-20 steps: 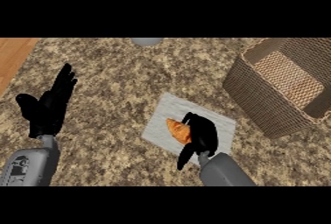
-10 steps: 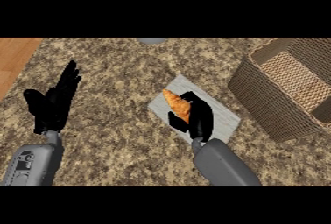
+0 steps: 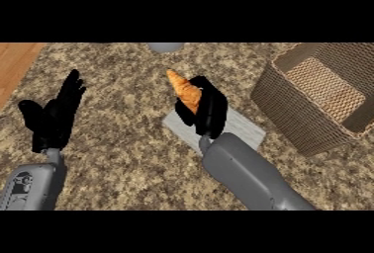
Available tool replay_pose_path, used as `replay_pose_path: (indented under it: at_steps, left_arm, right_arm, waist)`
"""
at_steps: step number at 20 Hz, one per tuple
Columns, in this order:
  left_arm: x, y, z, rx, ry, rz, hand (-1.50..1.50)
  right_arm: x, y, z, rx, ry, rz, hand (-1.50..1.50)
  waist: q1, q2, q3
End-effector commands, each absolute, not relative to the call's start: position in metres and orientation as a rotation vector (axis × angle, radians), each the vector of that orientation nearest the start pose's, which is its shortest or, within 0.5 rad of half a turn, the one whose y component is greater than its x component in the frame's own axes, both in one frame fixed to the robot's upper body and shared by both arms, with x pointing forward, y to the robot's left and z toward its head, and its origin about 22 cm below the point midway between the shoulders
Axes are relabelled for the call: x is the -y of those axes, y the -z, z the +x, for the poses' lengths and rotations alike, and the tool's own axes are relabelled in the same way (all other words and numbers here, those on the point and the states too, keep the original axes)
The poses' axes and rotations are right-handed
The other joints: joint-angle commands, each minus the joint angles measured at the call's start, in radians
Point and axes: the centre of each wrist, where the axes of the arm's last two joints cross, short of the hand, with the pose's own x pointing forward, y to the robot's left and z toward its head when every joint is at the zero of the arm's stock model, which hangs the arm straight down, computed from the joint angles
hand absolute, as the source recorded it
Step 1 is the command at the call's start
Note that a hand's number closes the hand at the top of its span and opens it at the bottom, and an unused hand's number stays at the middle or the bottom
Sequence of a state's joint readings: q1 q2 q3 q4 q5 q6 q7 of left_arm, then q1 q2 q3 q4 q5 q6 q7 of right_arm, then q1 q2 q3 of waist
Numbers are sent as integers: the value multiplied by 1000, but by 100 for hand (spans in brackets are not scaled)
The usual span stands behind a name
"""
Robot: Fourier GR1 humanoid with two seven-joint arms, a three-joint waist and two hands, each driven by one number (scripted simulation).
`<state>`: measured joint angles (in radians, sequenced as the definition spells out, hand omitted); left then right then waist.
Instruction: Pick the croissant from the placemat and place it in the basket
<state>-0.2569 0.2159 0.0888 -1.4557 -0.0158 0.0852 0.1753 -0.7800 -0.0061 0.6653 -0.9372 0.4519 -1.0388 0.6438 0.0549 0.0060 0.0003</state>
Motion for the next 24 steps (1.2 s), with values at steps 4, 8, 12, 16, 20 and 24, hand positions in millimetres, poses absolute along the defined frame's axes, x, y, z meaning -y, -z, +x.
replay_pose_path:
  at_steps: [4, 8, 12, 16, 20, 24]
  left_arm:
    - [-275, -42, 302, 1526, 42, 277, 0]
    - [-278, -30, 295, 1512, 31, 281, 0]
    - [-297, -43, 291, 1517, 21, 271, 0]
    - [-295, -53, 300, 1514, 32, 268, 0]
    - [-305, -55, 291, 1515, 50, 276, 0]
    - [-294, -39, 290, 1520, 42, 286, 0]
  right_arm:
    - [-3, -95, 366, 1574, -27, -802, 150]
    - [5, -131, 389, 1609, 117, -808, 150]
    - [17, -160, 409, 1583, 158, -866, 150]
    - [57, -189, 438, 1522, 191, -964, 150]
    - [52, -187, 444, 1511, 194, -1043, 150]
    - [73, -174, 452, 1446, 119, -1116, 150]
  waist:
    - [-34, -9, -2]
    - [-51, -7, -1]
    - [-45, -7, -1]
    - [-39, -1, -1]
    - [-41, -6, -1]
    - [-41, -1, -1]
